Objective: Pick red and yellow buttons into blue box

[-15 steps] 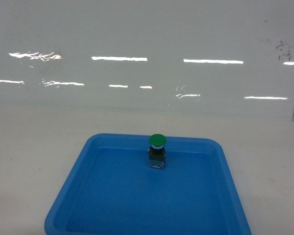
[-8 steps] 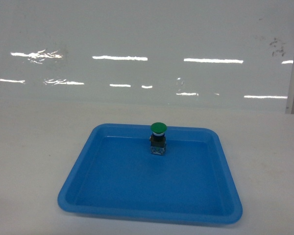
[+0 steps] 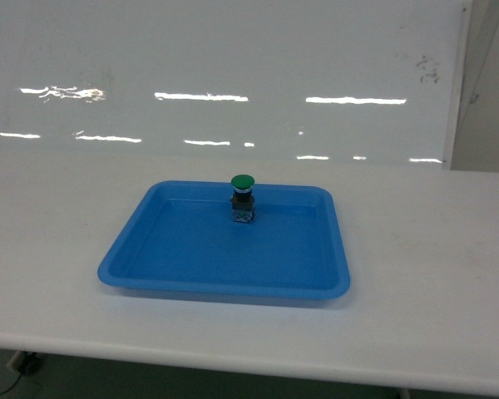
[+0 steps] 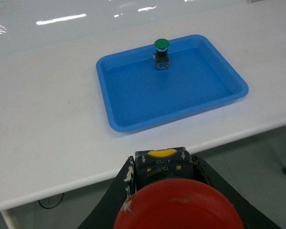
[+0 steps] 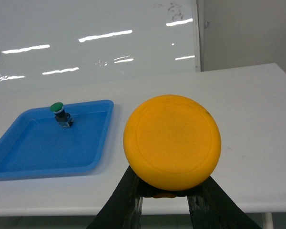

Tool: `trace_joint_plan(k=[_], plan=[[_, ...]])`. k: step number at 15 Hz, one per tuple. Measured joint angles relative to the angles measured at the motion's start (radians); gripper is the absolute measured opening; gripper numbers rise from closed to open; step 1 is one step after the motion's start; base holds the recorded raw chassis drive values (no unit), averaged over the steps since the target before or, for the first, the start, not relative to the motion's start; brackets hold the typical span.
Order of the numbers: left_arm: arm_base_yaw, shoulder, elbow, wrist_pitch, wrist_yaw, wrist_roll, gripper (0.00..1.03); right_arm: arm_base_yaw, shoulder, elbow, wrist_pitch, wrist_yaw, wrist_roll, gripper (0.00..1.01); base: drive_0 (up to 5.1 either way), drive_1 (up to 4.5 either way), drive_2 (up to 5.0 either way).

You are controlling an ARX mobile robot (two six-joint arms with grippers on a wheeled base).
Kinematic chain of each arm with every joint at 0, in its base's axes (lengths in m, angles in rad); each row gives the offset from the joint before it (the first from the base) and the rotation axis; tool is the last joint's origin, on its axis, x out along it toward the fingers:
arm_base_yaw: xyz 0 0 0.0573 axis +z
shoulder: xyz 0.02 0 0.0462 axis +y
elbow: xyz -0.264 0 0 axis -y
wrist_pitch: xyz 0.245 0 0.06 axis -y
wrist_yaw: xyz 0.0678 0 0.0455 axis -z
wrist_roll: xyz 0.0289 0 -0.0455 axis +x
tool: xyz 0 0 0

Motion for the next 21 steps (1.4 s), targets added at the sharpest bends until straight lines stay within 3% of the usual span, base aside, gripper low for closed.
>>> trace_joint_plan(k=[21], plan=[[-0.001, 0.000, 0.000, 0.000, 0.002, 0.000, 0.29, 0.000, -0.001, 0.000, 0.000, 0.001, 0.000, 0.19, 4.3, -4.28, 0.2]])
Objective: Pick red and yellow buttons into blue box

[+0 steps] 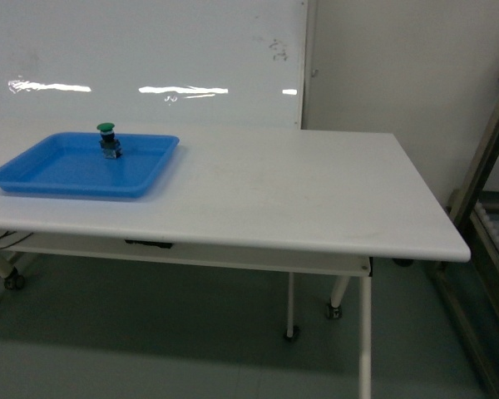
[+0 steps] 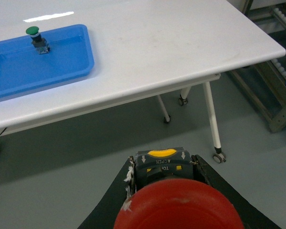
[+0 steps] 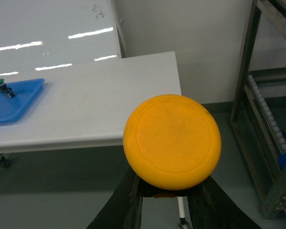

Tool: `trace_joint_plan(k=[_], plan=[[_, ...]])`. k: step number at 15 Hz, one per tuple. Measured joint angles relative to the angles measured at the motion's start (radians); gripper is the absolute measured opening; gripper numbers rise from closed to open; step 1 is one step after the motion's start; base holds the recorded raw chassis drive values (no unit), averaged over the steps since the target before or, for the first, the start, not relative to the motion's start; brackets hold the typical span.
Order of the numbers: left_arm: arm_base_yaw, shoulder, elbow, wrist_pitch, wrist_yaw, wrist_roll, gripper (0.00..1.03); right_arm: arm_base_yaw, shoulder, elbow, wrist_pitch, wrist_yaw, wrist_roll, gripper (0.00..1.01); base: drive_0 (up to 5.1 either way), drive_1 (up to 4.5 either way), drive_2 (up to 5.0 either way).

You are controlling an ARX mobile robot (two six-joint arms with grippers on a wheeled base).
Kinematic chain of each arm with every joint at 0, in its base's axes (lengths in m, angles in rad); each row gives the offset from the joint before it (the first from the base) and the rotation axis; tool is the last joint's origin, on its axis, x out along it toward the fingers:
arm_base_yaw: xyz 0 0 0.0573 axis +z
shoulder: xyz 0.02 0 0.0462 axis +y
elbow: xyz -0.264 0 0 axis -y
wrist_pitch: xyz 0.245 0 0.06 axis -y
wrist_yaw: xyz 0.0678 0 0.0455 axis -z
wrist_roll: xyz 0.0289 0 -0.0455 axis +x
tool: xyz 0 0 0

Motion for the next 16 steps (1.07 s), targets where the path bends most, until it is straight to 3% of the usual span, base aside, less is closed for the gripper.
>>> trace_joint_plan(k=[6, 16], plan=[[0.000, 0.000, 0.000, 0.001, 0.000, 0.000, 0.29, 0.000, -0.001, 0.000, 0.001, 0.002, 0.000, 0.19, 4.5, -4.12, -0.4], [-0.001, -0.004, 0.000, 0.001, 0.000, 0.000, 0.29, 0.000, -0.002, 0.000, 0.002, 0.002, 0.000, 0.19, 4.6, -2.28, -2.3]])
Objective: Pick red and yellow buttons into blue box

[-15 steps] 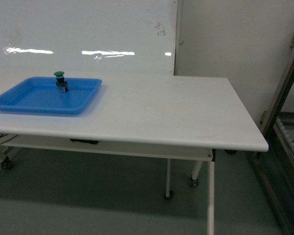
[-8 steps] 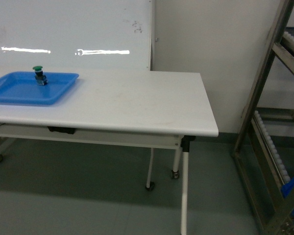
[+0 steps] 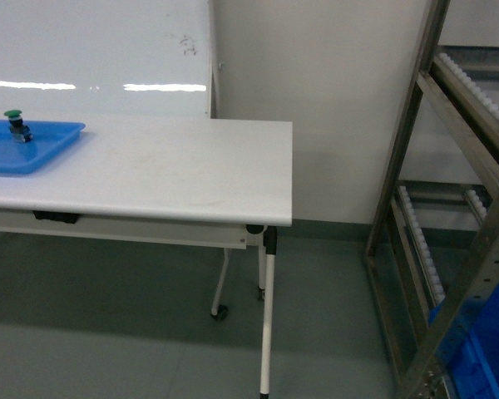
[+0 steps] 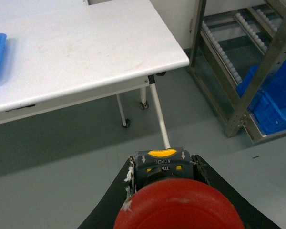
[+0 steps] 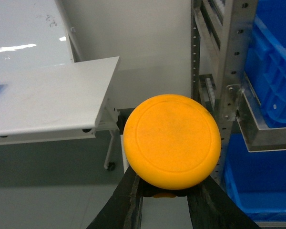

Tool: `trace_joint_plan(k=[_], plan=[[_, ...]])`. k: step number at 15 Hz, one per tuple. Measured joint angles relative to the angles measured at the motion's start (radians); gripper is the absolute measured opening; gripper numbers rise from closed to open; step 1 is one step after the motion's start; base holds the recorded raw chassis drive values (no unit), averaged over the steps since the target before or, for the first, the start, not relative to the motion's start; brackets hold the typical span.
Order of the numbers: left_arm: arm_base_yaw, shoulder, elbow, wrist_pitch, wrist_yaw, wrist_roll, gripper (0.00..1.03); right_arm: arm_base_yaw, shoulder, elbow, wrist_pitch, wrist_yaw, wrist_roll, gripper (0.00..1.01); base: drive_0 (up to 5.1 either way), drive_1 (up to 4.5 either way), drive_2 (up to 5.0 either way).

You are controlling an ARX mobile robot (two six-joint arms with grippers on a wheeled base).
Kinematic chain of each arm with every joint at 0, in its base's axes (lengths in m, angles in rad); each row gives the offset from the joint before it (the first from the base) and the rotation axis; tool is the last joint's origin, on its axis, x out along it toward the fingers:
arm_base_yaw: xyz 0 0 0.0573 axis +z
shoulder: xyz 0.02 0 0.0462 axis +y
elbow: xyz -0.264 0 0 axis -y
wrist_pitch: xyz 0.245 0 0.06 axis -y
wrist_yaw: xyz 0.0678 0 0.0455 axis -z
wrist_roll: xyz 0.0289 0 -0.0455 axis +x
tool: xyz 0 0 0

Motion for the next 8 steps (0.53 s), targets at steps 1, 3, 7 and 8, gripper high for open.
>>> trace_joint_plan(k=[1, 3, 7, 8], plan=[[0.000, 0.001, 0.000, 0.002, 0.000, 0.000, 0.29, 0.000, 0.000, 0.000, -0.001, 0.000, 0.000, 0.19, 4.4, -2.10, -2.1], [0.000, 0.005, 0.000, -0.002, 0.000, 0.000, 0.29, 0.000, 0.002, 0.000, -0.001, 0.000, 0.000, 0.19, 4.4, -2.10, -2.1], [0.000, 0.002, 0.000, -0.002, 0.000, 0.000, 0.29, 0.000, 0.000, 0.000, -0.001, 0.000, 0.000, 0.19, 4.5, -2.13, -2.1], [0.000, 0.002, 0.000, 0.001, 0.000, 0.000, 0.29, 0.000, 0.000, 0.000, -0.001, 0.000, 0.000, 0.19, 4.5, -2.13, -2.1]])
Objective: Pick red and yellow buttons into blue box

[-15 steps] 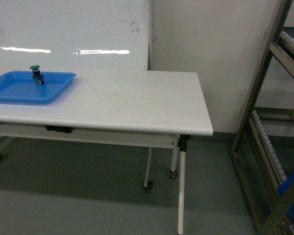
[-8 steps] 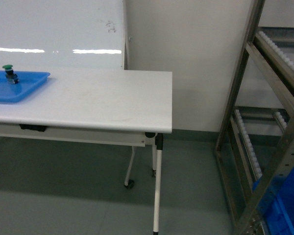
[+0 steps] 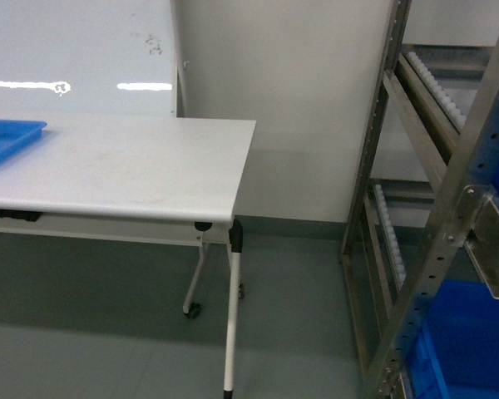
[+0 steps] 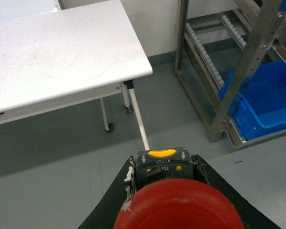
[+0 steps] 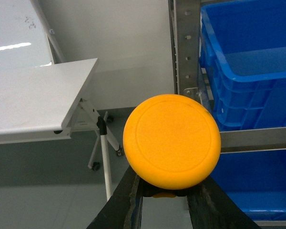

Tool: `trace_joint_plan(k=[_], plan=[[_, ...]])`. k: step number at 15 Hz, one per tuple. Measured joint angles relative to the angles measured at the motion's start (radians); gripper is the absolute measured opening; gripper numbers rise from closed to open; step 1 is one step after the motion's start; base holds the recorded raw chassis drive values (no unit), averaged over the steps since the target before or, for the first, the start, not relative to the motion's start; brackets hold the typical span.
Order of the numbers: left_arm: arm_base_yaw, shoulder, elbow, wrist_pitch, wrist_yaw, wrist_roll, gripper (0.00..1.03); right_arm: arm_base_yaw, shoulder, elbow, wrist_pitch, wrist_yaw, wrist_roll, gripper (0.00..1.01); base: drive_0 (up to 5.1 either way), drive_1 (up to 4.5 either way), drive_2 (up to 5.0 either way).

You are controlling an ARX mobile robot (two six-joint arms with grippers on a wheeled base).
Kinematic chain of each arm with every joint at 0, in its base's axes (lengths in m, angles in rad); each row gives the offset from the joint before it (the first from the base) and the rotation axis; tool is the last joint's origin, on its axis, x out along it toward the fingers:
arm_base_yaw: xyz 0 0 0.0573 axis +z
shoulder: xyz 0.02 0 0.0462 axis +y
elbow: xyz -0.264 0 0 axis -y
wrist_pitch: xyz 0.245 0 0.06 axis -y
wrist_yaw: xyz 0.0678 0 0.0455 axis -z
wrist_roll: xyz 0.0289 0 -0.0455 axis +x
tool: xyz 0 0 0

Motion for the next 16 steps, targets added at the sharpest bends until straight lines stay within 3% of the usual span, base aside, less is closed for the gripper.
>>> trace_joint_plan(k=[16], plan=[[0.000, 0.002, 0.000, -0.002, 0.000, 0.000, 0.29, 0.000, 0.001, 0.000, 0.000, 0.000, 0.000, 0.19, 4.5, -2.16, -2.2]])
